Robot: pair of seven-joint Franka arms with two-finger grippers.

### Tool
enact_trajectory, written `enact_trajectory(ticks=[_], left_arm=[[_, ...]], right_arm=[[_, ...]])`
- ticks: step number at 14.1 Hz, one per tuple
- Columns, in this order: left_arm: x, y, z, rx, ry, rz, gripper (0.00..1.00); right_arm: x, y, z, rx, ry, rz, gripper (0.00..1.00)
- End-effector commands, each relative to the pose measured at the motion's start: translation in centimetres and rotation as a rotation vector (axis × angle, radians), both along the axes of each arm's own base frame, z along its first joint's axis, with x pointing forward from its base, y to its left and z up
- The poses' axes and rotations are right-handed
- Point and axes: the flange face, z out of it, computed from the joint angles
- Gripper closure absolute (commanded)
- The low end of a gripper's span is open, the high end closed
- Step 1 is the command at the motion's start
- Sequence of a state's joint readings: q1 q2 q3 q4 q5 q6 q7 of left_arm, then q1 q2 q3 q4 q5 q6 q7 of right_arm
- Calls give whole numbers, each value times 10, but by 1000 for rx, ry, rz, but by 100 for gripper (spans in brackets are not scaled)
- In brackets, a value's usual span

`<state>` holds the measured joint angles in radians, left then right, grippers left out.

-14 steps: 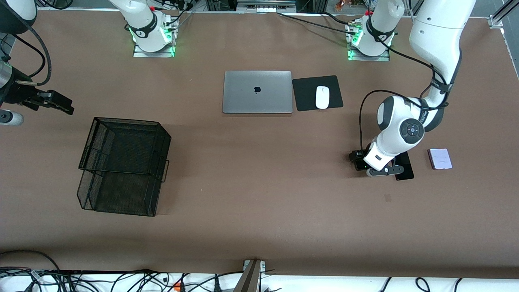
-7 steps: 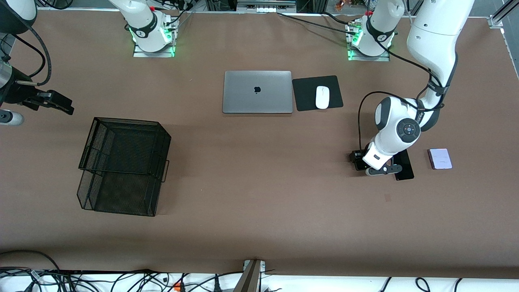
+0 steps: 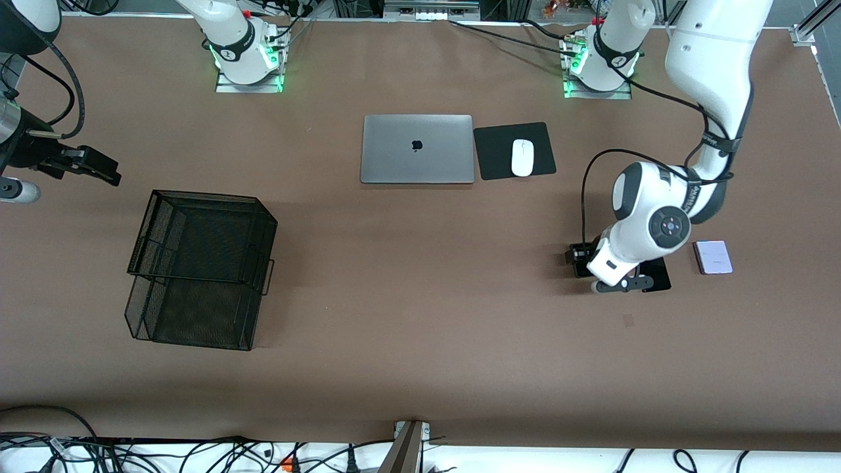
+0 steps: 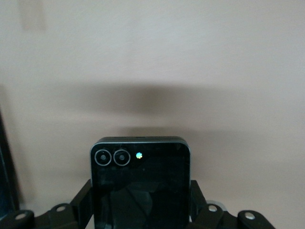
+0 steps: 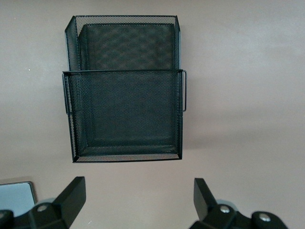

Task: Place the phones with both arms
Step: 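Carry the flip phone with the left gripper and set it beside the laptop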

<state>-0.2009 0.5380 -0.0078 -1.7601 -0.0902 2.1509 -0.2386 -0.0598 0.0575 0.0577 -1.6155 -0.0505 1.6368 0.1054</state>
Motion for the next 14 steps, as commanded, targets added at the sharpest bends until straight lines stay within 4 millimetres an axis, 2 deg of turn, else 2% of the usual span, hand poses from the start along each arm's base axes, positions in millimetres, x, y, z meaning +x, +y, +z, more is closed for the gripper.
enact_trajectory(ticks=[1,3,4,6,8,10,11,12,13,14], left_arm=[[2,-87,37,-13,-3,-111,81],[-18,-178,27,-29,-10,-213,81],[-23,-214,19,-38,-19,-210,81],[-48,-285,0,-60,-51,-155,80],[-62,-323,-16,-103,-146,-109,76],[-83,-351,-43,-120,-173,-89,75],[-92,-360,-59,-112,-174,-82,68],[-97,-366,-63,-120,-184,-86,42],[-93,-362,-59,-119,-187,-81,0],[-89,-358,-51,-120,-190,-83,0]], right_arm=[[-5,2,4,1,-1,-5,0],[-5,3,4,1,-1,-3,0],[-6,2,5,1,-3,-5,0],[-6,1,5,0,-1,-5,0],[-5,3,4,-1,-3,-5,0],[-5,3,3,-1,2,-3,0],[-6,3,2,-1,4,3,0],[-5,3,2,0,4,14,0],[-5,3,1,0,4,14,0],[-4,3,0,0,4,14,0]])
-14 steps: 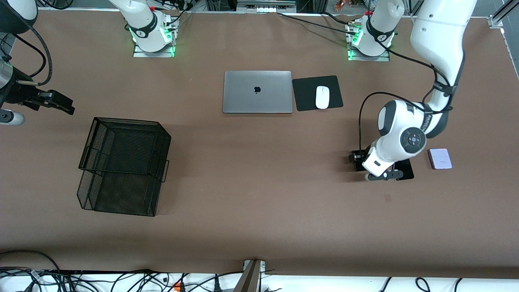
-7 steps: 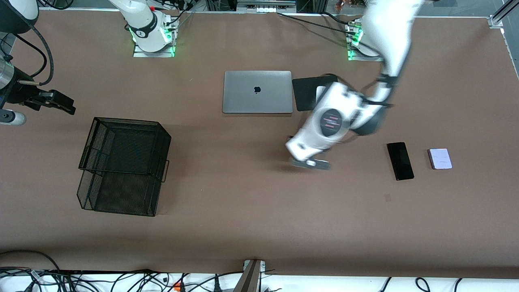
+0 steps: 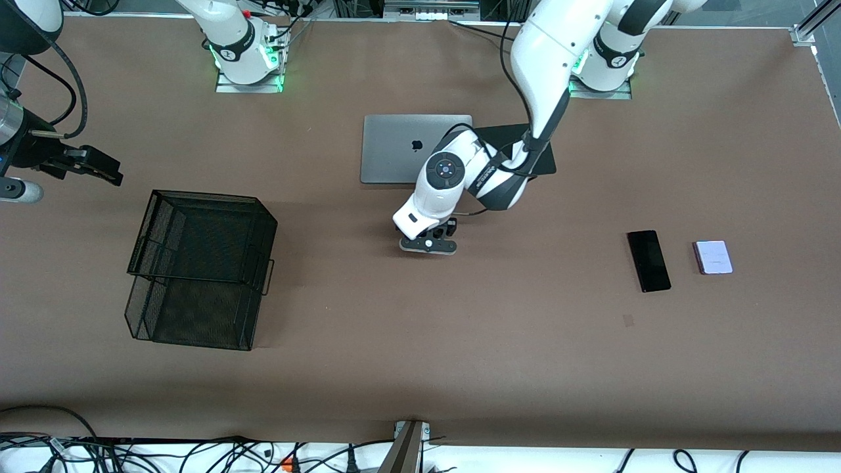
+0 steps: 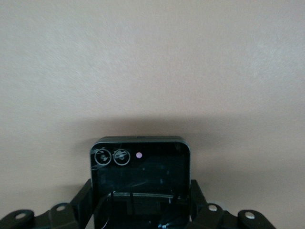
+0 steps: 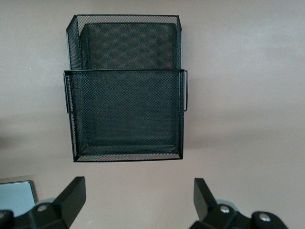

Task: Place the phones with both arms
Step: 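Carry the flip phone with the left gripper and set it beside the laptop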

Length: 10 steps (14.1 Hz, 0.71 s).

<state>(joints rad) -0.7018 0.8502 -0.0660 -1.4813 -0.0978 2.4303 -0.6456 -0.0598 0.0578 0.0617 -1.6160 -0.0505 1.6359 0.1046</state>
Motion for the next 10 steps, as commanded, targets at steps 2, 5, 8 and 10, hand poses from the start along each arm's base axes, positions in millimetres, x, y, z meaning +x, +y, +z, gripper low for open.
enact_trajectory(ticks=[2,5,8,10], left_arm=[[22,16,41,38,18,25,0],[60,91,115,129,85,9,0],[102,201,172,141,145,-54,0],[113,262,212,137,153,-117,0]], right_arm=[[-3,5,-1,-1,-1,17,0],[1,35,-10,0,12,43,0],[1,112,-22,9,3,10,0],[-10,187,-36,2,10,-18,0]])
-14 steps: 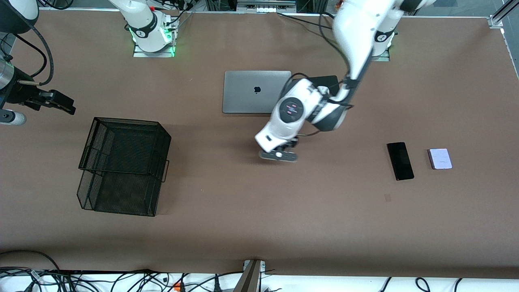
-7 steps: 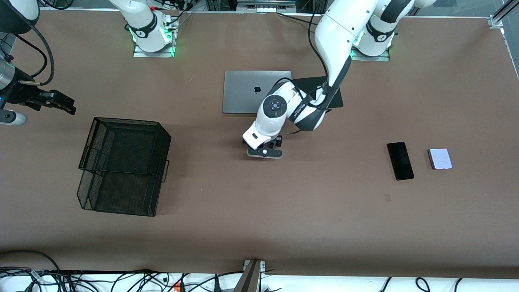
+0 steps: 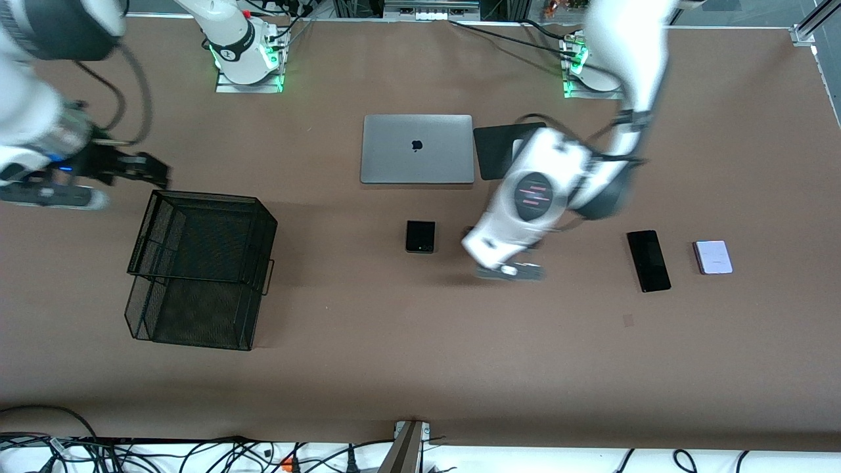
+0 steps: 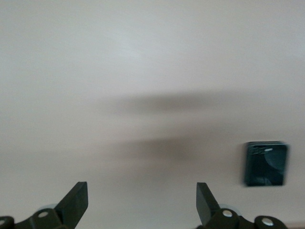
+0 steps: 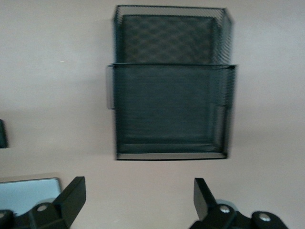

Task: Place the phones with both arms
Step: 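Reach the right gripper to the flip phone while the left gripper reaches the tall phone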

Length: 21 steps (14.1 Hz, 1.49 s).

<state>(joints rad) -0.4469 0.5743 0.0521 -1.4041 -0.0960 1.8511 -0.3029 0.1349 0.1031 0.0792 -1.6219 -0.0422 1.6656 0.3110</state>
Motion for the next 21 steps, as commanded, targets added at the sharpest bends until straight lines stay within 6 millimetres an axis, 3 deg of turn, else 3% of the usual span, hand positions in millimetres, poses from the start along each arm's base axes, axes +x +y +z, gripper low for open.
enact_trajectory(ticks=[1,4,7,8,11,13,17,21], left_arm=[[3,74,51,13,19,-55,0],[-2,141,110,34,16,-85,0],[-7,214,160,13,-29,-50,0],[-5,247,161,10,-30,0,0],[-21,304,158,12,-31,83,0],[-27,322,136,13,-38,113,0],[-27,339,22,45,-86,130,0],[-36,335,-60,45,-109,158,0]], right_arm=[[-18,103,-18,1,-10,-27,0],[-32,240,-49,14,-38,-73,0],[-46,355,-95,28,-55,-142,0],[-53,382,-112,44,-70,-127,0],[-61,415,-175,58,-73,-84,0],[-62,425,-218,35,-90,-43,0],[-56,426,-290,61,-119,0,0],[-50,419,-347,42,-129,19,0]])
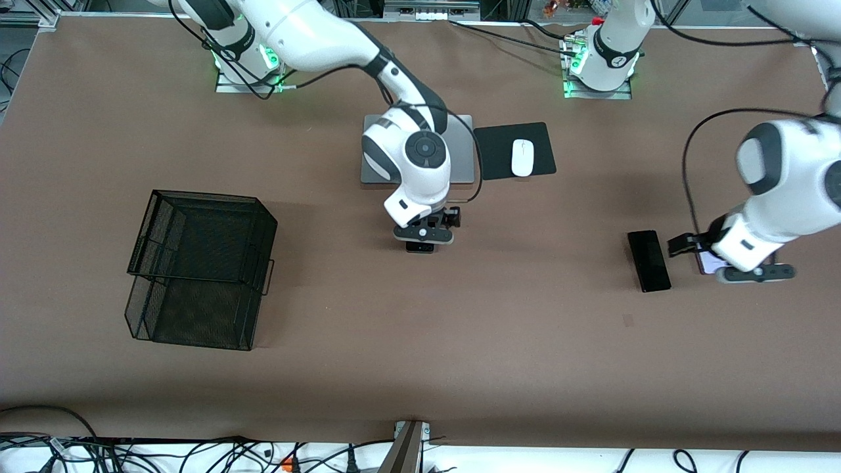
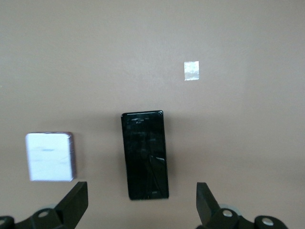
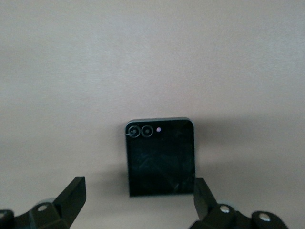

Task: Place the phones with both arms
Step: 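Grasp the flip phone with the right gripper while the left gripper grasps the tall phone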

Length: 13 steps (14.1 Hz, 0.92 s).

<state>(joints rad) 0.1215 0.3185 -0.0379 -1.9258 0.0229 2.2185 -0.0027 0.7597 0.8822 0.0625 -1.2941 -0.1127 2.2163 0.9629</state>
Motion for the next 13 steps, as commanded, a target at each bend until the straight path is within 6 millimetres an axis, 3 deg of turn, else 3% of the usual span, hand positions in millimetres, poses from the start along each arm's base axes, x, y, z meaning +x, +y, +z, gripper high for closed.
enact_trajectory(ticks=[1,4,8,9,10,12,13], left_arm=[[-7,1,-48,13,36,36,0],[-8,1,-105,1,63,38,0],[-4,4,-142,-4,9,27,0],[-4,5,-154,-4,-8,27,0],[-2,6,-158,3,-29,10,0],[-1,8,-154,28,-37,-28,0],[-1,8,-154,28,-37,-28,0]], right_arm=[[1,-3,-22,-7,-16,25,0],[3,-13,-37,-14,-14,12,0],[2,-13,-45,-13,-11,3,0],[2,-13,-45,-12,-10,2,10],[2,-13,-45,-12,-10,2,26],[2,-13,-44,-11,-11,0,69],[2,-13,-41,-9,-11,-1,81]])
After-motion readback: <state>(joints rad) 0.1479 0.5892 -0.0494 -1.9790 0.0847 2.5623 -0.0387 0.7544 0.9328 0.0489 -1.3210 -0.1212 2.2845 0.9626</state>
